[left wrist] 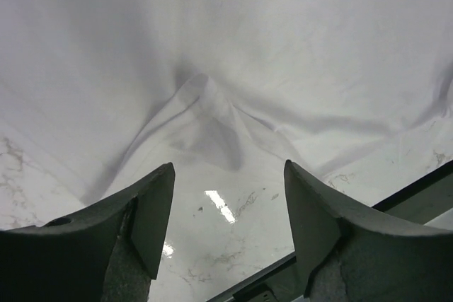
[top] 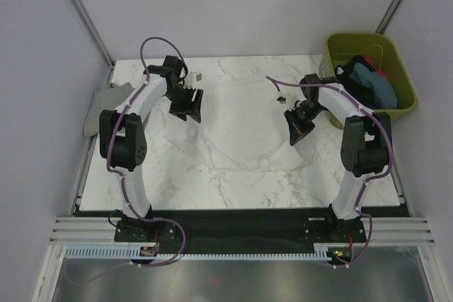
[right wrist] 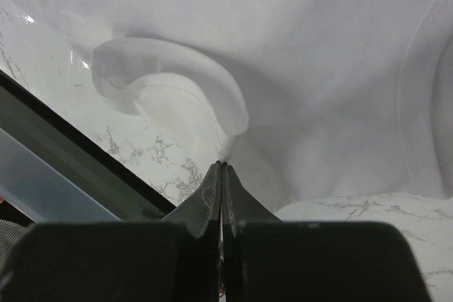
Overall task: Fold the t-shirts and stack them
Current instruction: Flatten the tshirt out
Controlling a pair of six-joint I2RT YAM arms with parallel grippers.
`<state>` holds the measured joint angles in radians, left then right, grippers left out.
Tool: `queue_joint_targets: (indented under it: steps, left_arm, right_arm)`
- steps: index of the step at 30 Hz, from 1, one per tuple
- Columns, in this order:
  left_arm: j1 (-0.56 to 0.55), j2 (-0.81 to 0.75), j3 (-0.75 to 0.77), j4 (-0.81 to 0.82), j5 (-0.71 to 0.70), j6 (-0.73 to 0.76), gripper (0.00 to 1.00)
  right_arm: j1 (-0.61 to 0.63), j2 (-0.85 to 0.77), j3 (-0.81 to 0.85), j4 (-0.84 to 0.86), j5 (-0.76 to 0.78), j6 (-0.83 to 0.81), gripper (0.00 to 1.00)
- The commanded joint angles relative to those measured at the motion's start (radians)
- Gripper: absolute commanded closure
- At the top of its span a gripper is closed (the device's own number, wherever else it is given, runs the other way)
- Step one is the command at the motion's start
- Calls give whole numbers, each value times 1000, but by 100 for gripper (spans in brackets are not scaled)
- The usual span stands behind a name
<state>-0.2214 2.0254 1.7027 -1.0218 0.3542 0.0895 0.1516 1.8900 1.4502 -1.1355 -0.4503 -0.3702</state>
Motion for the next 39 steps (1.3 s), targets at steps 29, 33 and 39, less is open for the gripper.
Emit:
queue_joint_targets:
  steps: [29,33,39]
  left_arm:
    - [14,196,73,-18,104,29,57]
    - [13,219,98,-23,100,38,66]
    - [13,202,83,-20,91,46,86]
  right_arm:
    - [3,11,25,10,-13,2,100]
    - [3,6,24,10,-10,1,100]
    - [3,-6,-4,16,-16,2,100]
